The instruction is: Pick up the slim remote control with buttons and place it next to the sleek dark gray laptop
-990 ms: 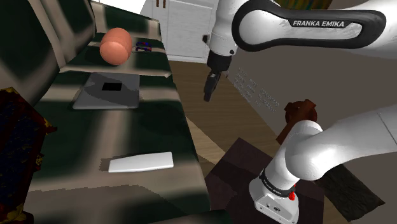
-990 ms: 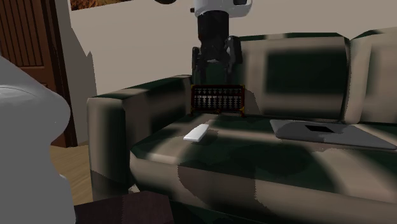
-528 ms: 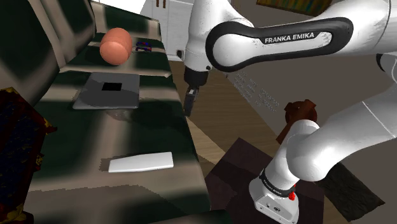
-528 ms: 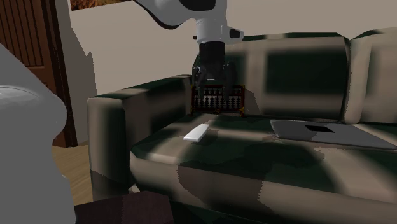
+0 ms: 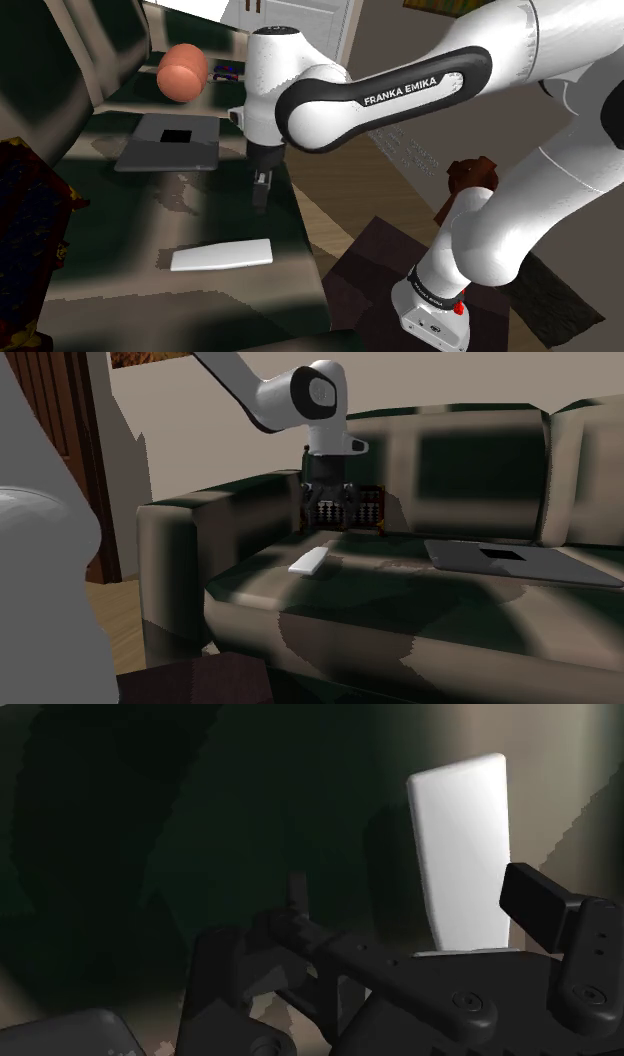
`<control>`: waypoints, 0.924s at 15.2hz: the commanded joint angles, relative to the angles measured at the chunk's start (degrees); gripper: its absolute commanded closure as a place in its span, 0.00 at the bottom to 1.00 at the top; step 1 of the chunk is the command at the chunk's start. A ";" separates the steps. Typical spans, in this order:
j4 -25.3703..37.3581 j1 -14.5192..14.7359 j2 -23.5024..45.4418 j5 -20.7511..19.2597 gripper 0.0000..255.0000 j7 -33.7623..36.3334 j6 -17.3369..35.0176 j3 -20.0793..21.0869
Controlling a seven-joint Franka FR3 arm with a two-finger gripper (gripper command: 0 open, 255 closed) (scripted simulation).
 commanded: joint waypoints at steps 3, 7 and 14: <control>1.93 1.76 6.23 -1.53 0.00 -0.07 3.96 2.55; 5.09 3.70 13.00 -4.13 0.00 0.58 6.93 4.93; 5.66 5.03 18.35 -6.85 0.00 1.79 11.09 5.78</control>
